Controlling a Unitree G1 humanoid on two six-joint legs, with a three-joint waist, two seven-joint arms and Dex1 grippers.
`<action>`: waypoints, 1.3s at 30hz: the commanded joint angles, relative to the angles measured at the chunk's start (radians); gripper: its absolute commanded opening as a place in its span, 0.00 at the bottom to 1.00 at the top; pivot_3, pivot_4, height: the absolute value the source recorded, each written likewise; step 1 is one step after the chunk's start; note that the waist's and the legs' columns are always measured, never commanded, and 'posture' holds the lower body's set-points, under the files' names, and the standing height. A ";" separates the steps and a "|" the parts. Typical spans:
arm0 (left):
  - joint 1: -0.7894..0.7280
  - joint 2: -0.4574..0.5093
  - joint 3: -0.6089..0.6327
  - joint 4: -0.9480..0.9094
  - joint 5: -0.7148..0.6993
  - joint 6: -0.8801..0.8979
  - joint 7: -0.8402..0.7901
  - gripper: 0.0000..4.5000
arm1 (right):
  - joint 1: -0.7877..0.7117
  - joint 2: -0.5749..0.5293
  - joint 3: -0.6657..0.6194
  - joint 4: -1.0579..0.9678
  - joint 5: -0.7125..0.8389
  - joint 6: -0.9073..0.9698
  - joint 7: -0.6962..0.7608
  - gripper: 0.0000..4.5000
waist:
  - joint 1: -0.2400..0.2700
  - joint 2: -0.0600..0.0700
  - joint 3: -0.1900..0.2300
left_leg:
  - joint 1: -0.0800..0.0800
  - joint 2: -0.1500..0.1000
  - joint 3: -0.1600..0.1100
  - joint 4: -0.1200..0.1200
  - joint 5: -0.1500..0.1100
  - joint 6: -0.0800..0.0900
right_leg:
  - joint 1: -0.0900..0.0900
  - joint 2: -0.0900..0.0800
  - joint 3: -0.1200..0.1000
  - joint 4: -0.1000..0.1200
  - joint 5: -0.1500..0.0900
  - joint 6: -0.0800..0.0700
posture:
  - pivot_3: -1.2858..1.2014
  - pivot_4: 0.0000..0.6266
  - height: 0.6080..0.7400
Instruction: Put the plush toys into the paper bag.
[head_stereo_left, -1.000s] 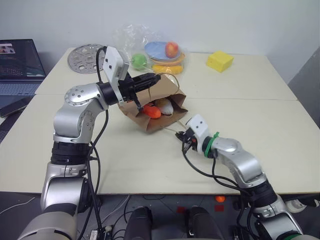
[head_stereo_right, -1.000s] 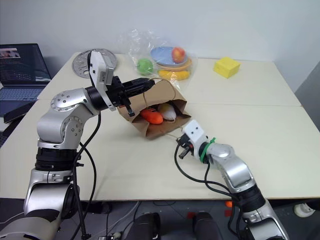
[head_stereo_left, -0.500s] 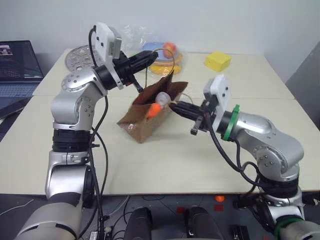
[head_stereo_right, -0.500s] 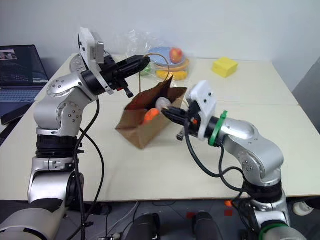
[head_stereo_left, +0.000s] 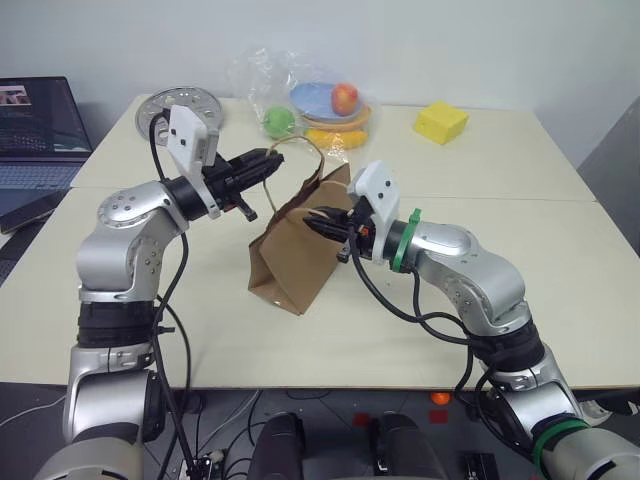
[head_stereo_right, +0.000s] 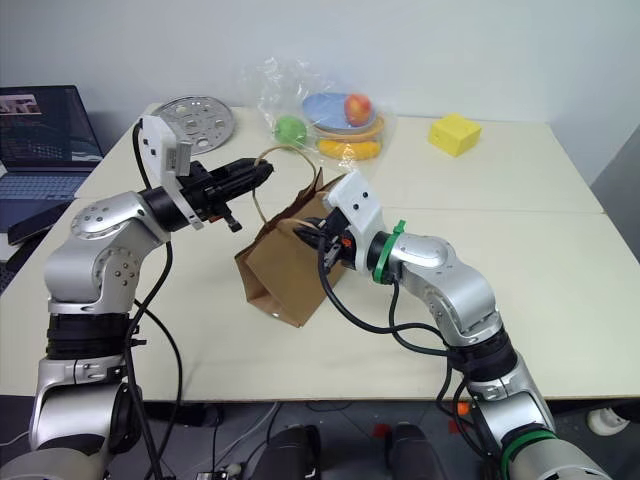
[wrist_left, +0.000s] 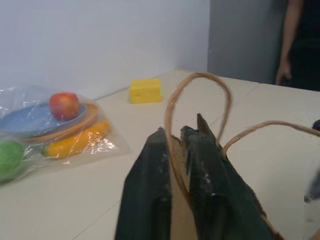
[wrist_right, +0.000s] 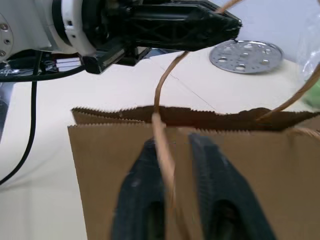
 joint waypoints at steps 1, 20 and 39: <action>0.059 0.064 0.088 -0.167 -0.067 0.081 0.033 0.41 | -0.027 -0.035 -0.073 -0.076 0.071 0.018 0.055 0.45 | -0.001 0.000 0.000 | 0.000 0.000 0.000 0.000 0.000 0.000 | 0.000 0.000 0.000 0.000 0.000 0.000 | 0.52 0.24 1.00; 0.724 -0.058 0.208 -0.705 -0.096 0.073 0.279 0.99 | -0.193 -0.229 -0.421 -0.071 0.607 0.355 0.118 1.00 | 0.009 -0.003 -0.001 | 0.003 0.005 0.001 -0.001 -0.004 -0.007 | 0.000 -0.015 -0.003 -0.005 -0.005 -0.013 | 0.52 0.24 1.00; 0.622 -0.210 -0.084 -0.455 0.117 -0.132 0.358 0.80 | 0.034 -0.467 -0.317 -0.347 0.551 0.327 0.088 1.00 | 0.002 -0.003 -0.001 | -0.002 -0.001 0.005 -0.005 -0.001 0.001 | 0.002 -0.015 -0.001 -0.016 -0.002 -0.011 | 0.52 0.24 1.00</action>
